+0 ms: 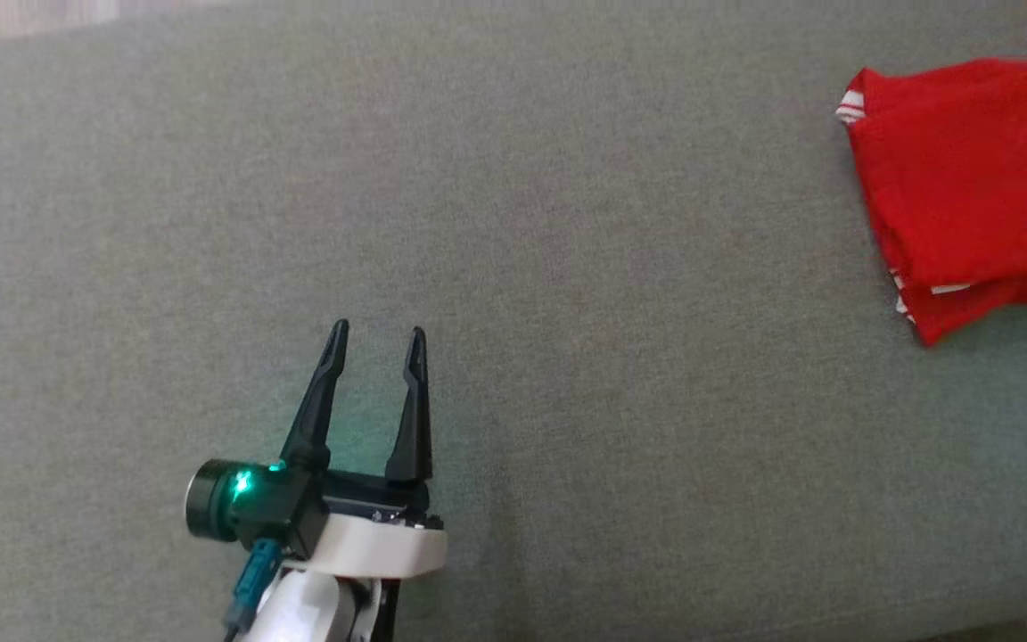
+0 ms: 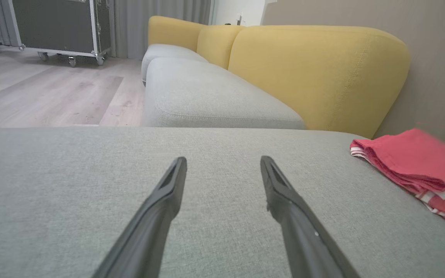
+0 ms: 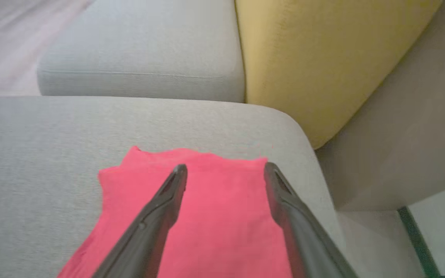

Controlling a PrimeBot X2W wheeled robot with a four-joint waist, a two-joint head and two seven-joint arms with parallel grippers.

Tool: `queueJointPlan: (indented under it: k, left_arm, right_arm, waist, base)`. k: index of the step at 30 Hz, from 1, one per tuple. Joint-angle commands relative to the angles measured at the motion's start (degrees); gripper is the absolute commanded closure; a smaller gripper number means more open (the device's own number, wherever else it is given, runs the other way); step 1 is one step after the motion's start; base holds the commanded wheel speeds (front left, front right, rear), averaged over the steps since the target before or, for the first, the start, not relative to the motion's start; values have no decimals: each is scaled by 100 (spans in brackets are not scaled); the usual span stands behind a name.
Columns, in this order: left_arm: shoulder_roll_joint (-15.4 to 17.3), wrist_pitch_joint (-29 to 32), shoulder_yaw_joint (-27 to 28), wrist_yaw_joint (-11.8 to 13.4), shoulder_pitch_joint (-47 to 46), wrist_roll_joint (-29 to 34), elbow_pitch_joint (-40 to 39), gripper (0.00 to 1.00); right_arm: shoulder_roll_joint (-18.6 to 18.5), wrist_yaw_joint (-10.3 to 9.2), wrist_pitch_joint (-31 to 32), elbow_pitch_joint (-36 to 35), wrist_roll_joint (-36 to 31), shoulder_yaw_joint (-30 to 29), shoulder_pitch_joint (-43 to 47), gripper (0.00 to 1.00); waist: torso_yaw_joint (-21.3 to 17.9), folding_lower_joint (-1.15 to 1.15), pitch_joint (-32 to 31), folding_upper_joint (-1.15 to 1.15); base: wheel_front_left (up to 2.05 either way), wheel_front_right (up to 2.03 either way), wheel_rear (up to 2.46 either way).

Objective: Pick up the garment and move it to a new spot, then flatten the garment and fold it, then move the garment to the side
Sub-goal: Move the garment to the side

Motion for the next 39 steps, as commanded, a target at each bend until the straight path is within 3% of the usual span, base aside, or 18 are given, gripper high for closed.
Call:
queueJointPlan:
  k: [1,6,7,14,17,24,30,39]
  left_arm:
    - [-36,-55,195,33,-56,52,-127,0]
    - [-36,-55,292,60,175,87,86,0]
    - [-36,-55,342,49,301,107,148,0]
    - [-36,-55,522,3,854,136,231,0]
    - [-36,-55,681,29,1099,182,147,0]
    - [-36,-55,1066,81,1553,192,-94,0]
    - [-36,-55,1317,104,1858,272,-411,0]
    - [-36,-55,1434,31,2034,377,-481,0]
  right_arm:
    - [-28,-4,-142,-82,-68,-44,331,0]
    - [917,-4,-593,-73,-462,93,1016,0]
    - [1366,-4,-856,-4,-631,116,1280,0]
    - [2876,-4,-2172,585,-1531,63,2114,0]
    - [3479,-4,-2362,641,-1993,-412,2425,0]
    - [4646,-4,-2373,-1054,-4154,-2317,3861,0]
    - [5233,-4,-2374,-1955,-5057,-2913,4835,0]
    - [5453,-4,-2374,-2037,-5210,-3144,5150,0]
  waist:
    - [4,0,-145,0]
    - [30,0,-686,0]
    - [58,0,-930,0]
    - [265,0,-1783,0]
    - [308,0,-2000,0]
    - [392,0,-2403,0]
    - [405,0,-2622,0]
    - [437,0,-2757,0]
  base:
    - [0,0,0]
    - [0,0,0]
    - [0,0,0]
    - [0,0,0]
    - [0,0,0]
    - [0,0,0]
    - [0,0,0]
    - [0,0,0]
